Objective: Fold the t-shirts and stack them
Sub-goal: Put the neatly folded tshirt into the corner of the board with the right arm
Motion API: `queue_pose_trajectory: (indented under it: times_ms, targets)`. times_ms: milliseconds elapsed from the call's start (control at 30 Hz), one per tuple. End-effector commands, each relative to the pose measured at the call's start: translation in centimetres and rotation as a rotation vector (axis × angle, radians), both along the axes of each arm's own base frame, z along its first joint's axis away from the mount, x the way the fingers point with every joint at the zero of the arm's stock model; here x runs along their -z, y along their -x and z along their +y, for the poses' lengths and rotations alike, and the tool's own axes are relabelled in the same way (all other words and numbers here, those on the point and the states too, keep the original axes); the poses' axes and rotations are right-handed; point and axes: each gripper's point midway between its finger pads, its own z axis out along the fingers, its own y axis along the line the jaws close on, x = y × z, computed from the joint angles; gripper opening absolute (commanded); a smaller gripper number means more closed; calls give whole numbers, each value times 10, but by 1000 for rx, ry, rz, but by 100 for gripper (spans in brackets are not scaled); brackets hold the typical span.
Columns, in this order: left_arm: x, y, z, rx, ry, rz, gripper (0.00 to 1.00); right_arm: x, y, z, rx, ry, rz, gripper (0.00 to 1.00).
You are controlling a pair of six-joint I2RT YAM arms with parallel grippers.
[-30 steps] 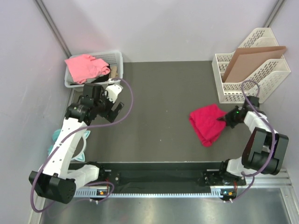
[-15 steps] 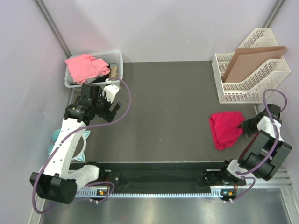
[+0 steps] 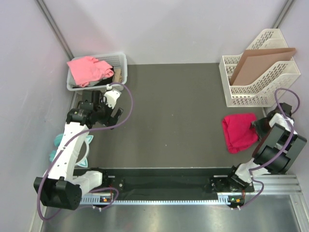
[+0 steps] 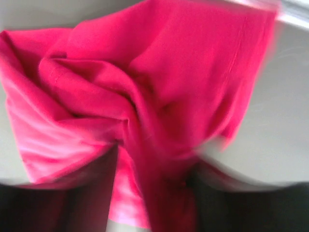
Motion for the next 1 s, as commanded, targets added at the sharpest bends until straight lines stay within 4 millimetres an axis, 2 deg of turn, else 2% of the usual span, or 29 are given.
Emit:
queue_pose_trajectory:
  times_ms: [0,33,133,233,400,467,567,600,767,867,967]
  targets:
    - [-5,-6,-2,10,22,-39,99,-21,1,-28,37,131,14,71]
    - [-5,-6,-3,10,24,-37,99,-24,4,-31,44,164,37,84]
    - [-7,-6,-3,2,34,-34,99,-43,13,-40,66,265,87,98]
    - [-11,-5,-3,1,37,-33,99,-73,14,-43,73,369,94,100]
    - [-15,-1,-1,0,26,-37,99,-143,18,-37,82,565,3,100]
    - [-17,0,0,-4,26,-35,99,-173,13,-25,46,611,-90,100]
    - [-21,-2,-2,-15,44,-41,99,-190,-2,-3,-56,605,-215,100]
    - [-21,-3,-3,-17,48,-39,99,-184,-9,6,-97,557,-240,100]
    - [-18,-1,-2,-38,54,-31,99,-116,-19,15,-112,376,-100,100]
    - [-14,2,4,-50,25,-30,99,-92,-15,14,-74,347,-59,100]
    - [-12,3,8,-50,1,-32,99,-82,-9,7,-42,357,-19,100]
